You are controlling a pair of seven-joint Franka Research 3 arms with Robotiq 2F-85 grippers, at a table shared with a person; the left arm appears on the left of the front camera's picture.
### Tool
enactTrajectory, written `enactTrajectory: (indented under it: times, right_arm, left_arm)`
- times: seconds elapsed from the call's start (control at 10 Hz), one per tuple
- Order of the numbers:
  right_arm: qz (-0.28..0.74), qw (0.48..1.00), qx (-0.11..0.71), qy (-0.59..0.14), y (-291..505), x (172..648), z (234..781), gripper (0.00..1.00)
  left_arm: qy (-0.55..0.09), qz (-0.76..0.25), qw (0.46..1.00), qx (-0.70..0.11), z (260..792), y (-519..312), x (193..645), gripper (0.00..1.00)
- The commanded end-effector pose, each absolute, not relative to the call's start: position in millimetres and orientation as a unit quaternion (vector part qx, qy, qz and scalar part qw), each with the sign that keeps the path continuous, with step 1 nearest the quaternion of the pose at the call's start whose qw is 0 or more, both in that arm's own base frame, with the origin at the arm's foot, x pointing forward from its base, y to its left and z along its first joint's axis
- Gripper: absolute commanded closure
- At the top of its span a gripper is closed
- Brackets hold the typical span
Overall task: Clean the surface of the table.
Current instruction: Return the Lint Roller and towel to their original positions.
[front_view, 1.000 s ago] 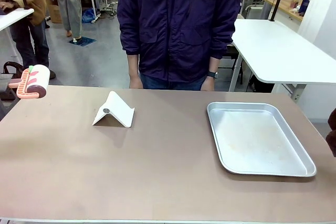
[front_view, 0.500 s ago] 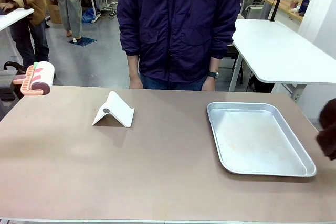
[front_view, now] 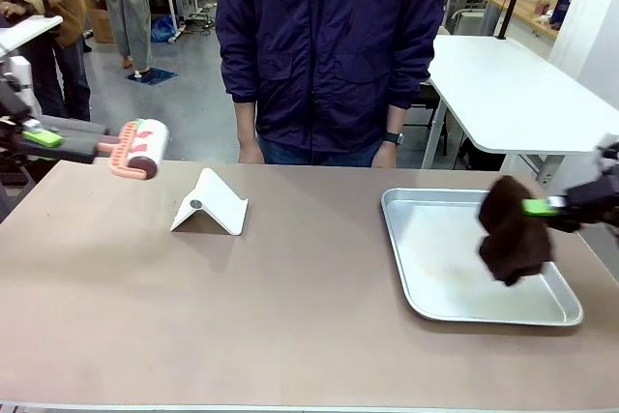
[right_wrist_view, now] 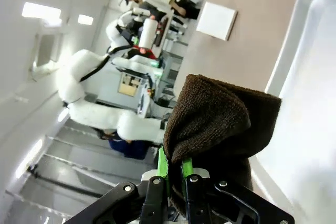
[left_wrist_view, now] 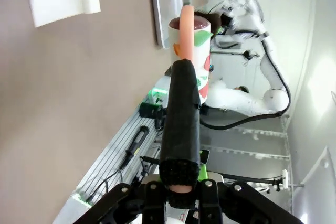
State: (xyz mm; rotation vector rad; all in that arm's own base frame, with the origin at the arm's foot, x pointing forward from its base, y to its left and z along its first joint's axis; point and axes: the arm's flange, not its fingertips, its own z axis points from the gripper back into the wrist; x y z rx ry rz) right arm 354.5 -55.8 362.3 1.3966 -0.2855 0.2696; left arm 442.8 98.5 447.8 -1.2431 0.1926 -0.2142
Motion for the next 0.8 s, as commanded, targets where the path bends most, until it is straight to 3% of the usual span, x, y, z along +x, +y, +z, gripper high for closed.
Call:
enactTrajectory:
  times: [0.0,0.2,0.4,0.7]
  right_arm:
    - [0.127,0.748,0.628,-0.173,12,376,351,0.89]
    - [0.141,0.750,0.616,-0.195,62,382,340,0.89]
    - [0.158,0.720,0.653,-0.172,97,382,340,0.89]
    - [0.155,0.734,0.643,-0.152,101,385,338,0.89]
  left_arm:
    - [0.124,-0.128,0.827,-0.534,451,67,457,0.80]
    - [0.141,-0.151,0.838,-0.505,447,32,472,0.80]
    - [0.160,-0.177,0.839,-0.489,438,0,481,0.80]
    - [0.148,-0.171,0.835,-0.501,437,2,476,0.80]
